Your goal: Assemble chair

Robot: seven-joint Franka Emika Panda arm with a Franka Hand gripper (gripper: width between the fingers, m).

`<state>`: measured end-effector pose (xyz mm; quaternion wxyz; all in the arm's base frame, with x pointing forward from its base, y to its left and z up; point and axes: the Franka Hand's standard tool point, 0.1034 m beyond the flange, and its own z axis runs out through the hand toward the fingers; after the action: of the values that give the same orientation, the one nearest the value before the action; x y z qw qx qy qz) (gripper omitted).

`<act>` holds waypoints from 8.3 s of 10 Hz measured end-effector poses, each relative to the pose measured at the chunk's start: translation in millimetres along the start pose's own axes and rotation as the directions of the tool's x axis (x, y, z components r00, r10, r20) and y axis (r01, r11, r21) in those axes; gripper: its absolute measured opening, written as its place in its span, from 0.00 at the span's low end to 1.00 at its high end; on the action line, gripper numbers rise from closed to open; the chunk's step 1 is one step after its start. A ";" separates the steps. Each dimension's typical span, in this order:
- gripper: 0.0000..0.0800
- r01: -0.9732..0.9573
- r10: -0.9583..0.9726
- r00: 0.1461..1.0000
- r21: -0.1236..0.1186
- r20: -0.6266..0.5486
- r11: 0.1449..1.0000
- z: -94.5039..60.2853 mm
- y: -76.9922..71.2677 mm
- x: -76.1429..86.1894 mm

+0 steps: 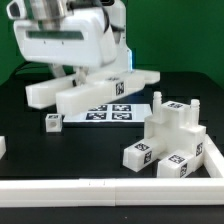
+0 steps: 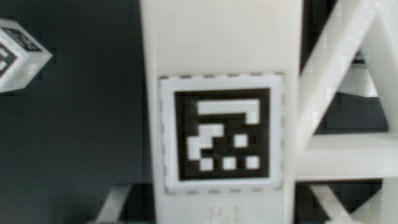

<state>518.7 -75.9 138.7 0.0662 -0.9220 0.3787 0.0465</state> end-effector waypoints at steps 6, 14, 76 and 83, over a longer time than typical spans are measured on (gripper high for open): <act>0.36 -0.013 0.014 0.999 -0.018 0.029 1.000 -11.9 -56.1 -38.2; 0.36 0.021 -0.021 1.000 -0.050 -0.012 0.999 13.3 -87.9 -74.6; 0.81 0.327 -0.328 0.943 -0.019 -0.050 0.945 16.1 -102.1 -74.1; 0.81 0.396 -0.397 0.915 -0.026 -0.071 0.918 25.5 -97.9 -74.2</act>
Offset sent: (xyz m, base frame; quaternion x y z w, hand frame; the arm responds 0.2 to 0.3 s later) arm 0.0005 0.0545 -0.0165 -0.0421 0.0114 0.0170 0.9989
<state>534.2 48.4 132.2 0.0548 -0.9811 0.1858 -0.0003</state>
